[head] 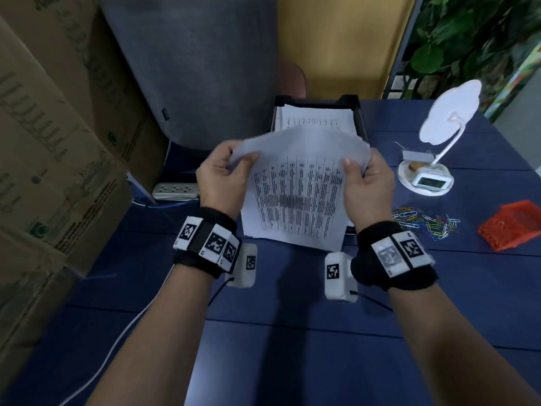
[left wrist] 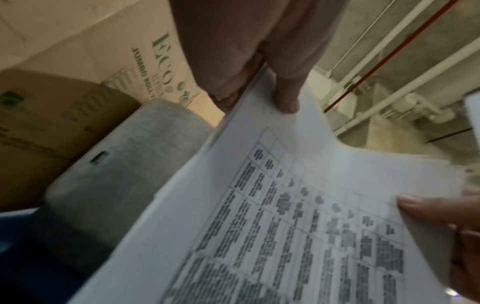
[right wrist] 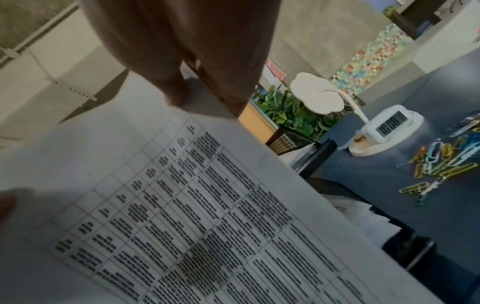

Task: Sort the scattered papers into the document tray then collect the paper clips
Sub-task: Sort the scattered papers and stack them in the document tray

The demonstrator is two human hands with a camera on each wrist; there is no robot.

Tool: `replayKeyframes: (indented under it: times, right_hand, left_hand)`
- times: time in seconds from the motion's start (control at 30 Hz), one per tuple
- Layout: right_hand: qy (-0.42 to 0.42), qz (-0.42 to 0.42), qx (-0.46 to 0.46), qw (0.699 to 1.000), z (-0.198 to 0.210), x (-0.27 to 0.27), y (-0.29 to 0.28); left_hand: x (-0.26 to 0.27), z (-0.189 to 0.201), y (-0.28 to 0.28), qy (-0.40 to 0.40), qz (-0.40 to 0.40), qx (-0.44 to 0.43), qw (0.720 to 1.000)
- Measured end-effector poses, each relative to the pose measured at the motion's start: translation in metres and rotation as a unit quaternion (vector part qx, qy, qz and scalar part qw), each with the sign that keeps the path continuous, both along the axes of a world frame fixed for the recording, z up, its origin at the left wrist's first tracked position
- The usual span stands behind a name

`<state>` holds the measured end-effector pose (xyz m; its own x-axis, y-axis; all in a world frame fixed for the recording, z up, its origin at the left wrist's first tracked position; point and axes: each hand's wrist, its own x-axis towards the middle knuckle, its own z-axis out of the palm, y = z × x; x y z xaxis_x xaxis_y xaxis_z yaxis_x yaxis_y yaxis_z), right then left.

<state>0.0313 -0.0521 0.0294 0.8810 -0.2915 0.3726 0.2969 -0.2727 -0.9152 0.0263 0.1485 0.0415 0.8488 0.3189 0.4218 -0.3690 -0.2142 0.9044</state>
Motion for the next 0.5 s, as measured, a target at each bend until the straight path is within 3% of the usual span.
replayKeyframes:
  times: [0.13,0.2,0.37,0.5]
  right_hand:
    - [-0.077,-0.025,-0.004,0.997,0.03,-0.003,0.003]
    - [-0.05,-0.029,-0.014,0.998,0.03,-0.005,0.006]
    - [0.086,0.007,0.003,0.996,-0.007,-0.006,0.008]
    - [0.144,0.015,0.036,0.989,-0.026,-0.001,-0.003]
  left_hand:
    - [-0.006,0.035,-0.01,-0.108,0.04,0.033,0.993]
    - [-0.006,0.033,-0.017,-0.119,0.044,0.029,0.992]
    - [-0.002,-0.028,-0.017,0.041,0.005,-0.062,0.997]
    - [0.001,-0.048,-0.006,0.11,-0.029,-0.123,0.986]
